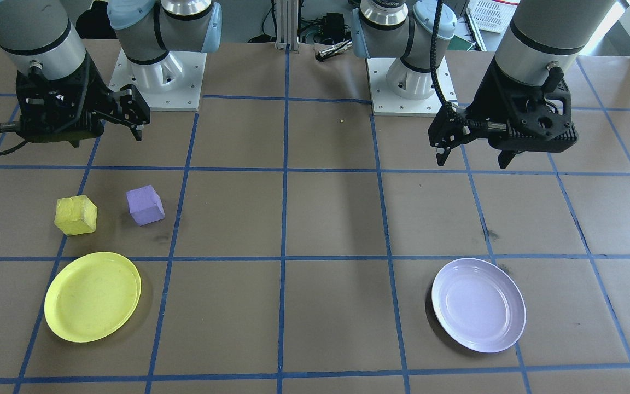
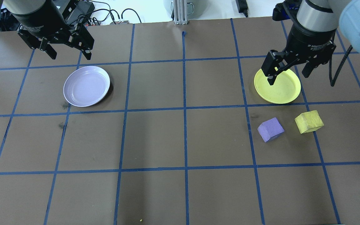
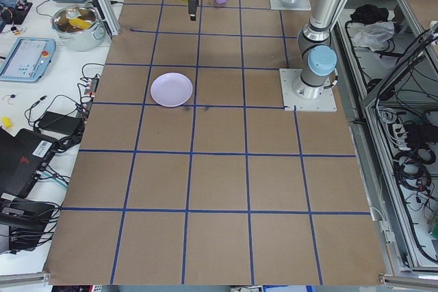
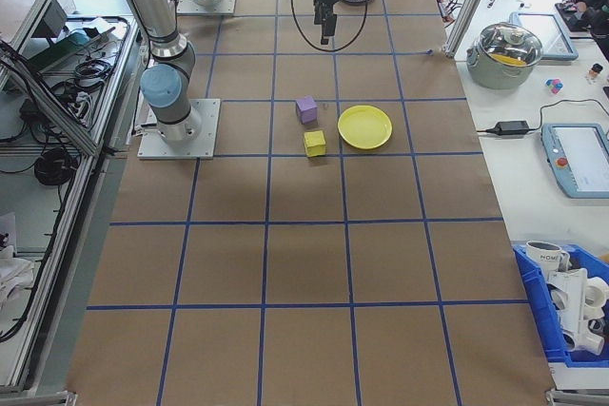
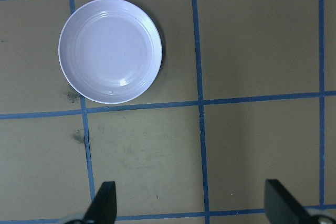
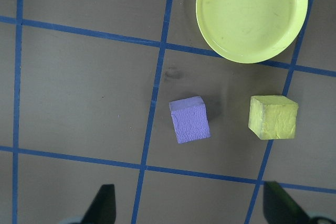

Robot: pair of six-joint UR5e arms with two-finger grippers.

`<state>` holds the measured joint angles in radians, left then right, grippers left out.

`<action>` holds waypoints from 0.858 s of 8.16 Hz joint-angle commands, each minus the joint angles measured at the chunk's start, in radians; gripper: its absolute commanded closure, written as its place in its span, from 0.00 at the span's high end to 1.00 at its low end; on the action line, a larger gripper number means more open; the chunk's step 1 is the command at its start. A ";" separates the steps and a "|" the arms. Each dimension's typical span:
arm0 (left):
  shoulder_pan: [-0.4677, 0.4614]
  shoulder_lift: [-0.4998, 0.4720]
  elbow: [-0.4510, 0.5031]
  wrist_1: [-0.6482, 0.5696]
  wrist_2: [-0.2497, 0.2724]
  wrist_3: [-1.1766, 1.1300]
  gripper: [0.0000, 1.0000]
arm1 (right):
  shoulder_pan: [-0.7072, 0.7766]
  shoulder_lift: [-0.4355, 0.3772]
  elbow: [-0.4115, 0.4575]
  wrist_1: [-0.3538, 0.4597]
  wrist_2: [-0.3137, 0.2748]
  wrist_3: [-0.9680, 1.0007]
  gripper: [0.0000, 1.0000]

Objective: Sort blocks by color into plates

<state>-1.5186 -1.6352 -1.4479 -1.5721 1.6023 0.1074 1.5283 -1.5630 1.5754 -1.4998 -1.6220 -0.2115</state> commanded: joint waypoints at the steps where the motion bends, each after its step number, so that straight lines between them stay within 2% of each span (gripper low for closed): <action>1: -0.002 0.006 0.000 0.000 0.001 -0.002 1.00 | 0.000 0.001 0.002 -0.003 -0.002 0.000 1.00; 4: -0.003 0.002 0.000 0.004 -0.001 -0.002 1.00 | -0.016 0.006 0.014 -0.008 -0.005 -0.018 1.00; 6: -0.003 0.003 0.001 0.004 -0.001 -0.002 1.00 | -0.152 0.030 0.025 -0.008 0.004 -0.067 1.00; 7: -0.003 0.003 0.000 0.006 -0.002 -0.002 1.00 | -0.215 0.065 0.026 -0.041 0.001 -0.172 1.00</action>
<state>-1.5216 -1.6317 -1.4477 -1.5678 1.6009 0.1059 1.4293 -1.5416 1.5949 -1.5087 -1.6229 -0.2569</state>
